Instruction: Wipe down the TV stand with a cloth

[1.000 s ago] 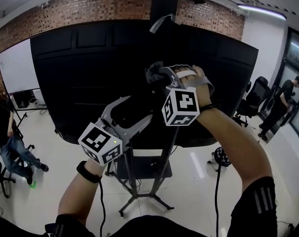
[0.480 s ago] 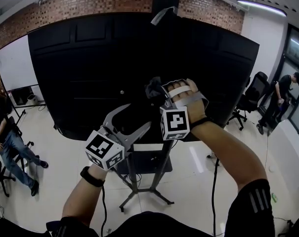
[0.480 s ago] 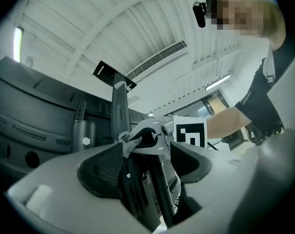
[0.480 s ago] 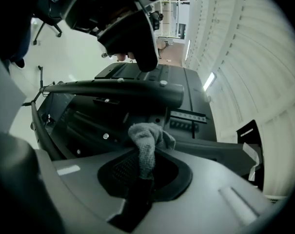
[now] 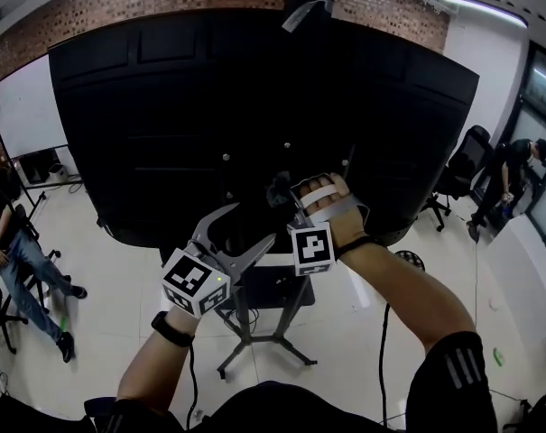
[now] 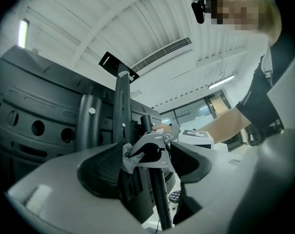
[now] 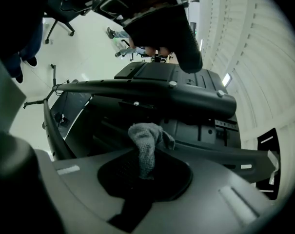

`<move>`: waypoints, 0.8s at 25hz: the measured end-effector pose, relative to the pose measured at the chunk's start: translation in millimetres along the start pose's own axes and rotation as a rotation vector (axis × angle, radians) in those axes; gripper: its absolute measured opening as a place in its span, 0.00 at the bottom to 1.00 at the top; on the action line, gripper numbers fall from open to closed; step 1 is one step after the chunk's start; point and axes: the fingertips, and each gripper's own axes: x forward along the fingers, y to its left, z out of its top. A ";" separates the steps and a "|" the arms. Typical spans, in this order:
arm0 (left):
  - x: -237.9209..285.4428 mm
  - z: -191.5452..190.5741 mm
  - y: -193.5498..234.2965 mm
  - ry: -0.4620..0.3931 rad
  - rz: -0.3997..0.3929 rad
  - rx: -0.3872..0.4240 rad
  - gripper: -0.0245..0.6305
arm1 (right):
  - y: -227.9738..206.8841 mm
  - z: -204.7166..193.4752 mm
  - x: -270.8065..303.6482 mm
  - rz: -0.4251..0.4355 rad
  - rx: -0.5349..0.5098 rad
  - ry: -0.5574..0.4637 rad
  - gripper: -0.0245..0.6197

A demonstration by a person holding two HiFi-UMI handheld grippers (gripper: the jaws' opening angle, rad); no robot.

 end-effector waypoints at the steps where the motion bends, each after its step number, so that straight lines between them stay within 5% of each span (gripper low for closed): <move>1: -2.0 -4.0 0.5 0.005 0.002 -0.005 0.54 | 7.3 2.9 2.4 0.008 -0.008 0.002 0.10; 20: -15.0 -59.1 -9.8 0.071 0.024 -0.097 0.54 | 108.8 35.6 23.2 0.147 -0.003 -0.006 0.10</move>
